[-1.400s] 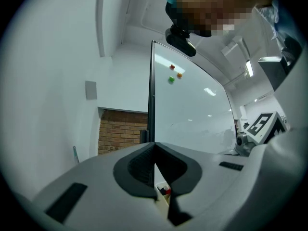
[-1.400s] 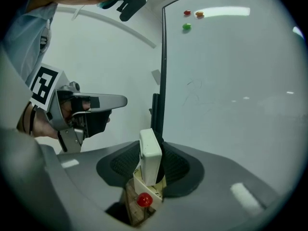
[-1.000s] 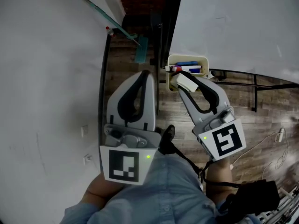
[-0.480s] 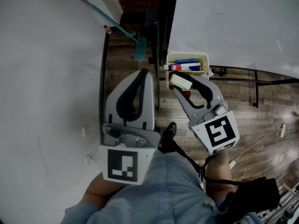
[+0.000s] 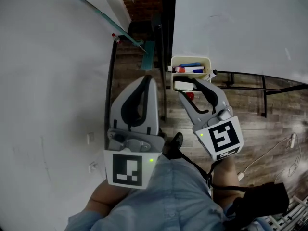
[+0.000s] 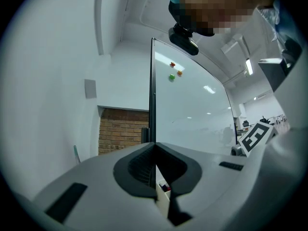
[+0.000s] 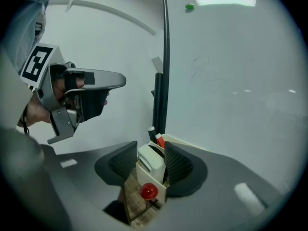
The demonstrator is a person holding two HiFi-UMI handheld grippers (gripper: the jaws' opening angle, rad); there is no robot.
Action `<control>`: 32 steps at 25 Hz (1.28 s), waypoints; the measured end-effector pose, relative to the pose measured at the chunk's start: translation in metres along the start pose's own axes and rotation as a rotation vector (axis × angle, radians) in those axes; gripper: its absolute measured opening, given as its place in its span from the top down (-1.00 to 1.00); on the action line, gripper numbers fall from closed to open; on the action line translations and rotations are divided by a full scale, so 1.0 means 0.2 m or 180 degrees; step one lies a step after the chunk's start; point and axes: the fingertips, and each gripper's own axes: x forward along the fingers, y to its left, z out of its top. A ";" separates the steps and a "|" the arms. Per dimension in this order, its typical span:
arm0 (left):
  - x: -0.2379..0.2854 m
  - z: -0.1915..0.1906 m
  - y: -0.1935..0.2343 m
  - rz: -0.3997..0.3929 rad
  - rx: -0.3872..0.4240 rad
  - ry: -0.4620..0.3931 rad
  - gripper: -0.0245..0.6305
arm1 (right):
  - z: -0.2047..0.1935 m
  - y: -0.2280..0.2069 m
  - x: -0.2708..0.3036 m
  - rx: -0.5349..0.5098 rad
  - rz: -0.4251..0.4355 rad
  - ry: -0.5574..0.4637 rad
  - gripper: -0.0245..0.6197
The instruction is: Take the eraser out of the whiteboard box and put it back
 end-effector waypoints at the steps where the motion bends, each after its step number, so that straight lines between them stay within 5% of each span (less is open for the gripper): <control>1: -0.01 0.01 -0.01 0.0000 0.0012 -0.0017 0.91 | 0.02 0.00 -0.02 -0.0001 -0.0015 -0.0044 0.39; 9: -0.10 0.11 -0.11 0.0014 0.0052 -0.0167 0.91 | 0.31 0.01 -0.29 0.0150 -0.0126 -0.0688 0.47; 16: -0.17 0.20 -0.21 0.0009 0.0092 -0.0319 0.91 | 0.50 0.00 -0.52 0.0105 -0.0370 -0.1215 0.89; 32: -0.23 0.29 -0.30 -0.0008 0.0197 -0.0452 0.91 | 0.63 0.01 -0.69 -0.0021 -0.0513 -0.1455 0.92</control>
